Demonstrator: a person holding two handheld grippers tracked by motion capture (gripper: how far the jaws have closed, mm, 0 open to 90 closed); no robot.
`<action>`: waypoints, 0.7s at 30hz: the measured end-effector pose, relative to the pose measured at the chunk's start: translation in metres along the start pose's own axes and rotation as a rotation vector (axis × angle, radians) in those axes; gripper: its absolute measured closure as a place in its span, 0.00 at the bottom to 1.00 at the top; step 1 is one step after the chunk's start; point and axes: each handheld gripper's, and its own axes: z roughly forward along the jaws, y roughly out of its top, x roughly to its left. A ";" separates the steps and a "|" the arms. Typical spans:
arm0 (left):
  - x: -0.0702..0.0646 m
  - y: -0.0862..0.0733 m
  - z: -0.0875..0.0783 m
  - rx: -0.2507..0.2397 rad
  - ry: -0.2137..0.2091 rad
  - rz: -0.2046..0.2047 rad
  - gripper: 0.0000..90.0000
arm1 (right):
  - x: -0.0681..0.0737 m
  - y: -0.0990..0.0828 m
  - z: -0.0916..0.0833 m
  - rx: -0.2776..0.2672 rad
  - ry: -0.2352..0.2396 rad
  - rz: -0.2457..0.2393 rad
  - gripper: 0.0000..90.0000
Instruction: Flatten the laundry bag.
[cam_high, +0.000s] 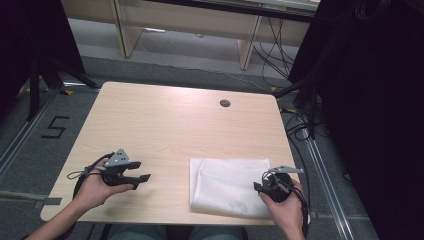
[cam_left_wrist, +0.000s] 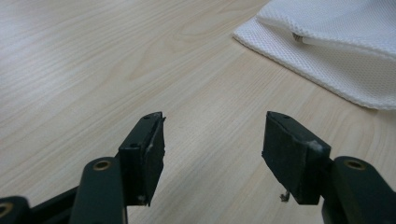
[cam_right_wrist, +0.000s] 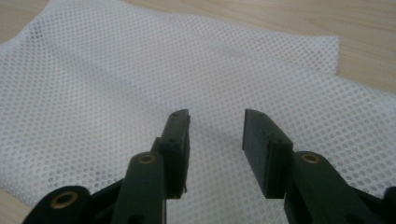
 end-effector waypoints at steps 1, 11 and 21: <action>0.000 0.000 0.001 -0.006 0.007 0.003 0.43 | 0.000 0.000 0.000 0.000 -0.003 -0.005 0.71; -0.002 0.000 0.000 -0.023 0.007 -0.008 0.43 | 0.011 -0.001 0.001 0.042 -0.002 -0.061 1.00; -0.004 0.000 -0.001 -0.027 -0.015 0.005 0.43 | 0.009 0.000 0.011 0.131 0.007 -0.068 1.00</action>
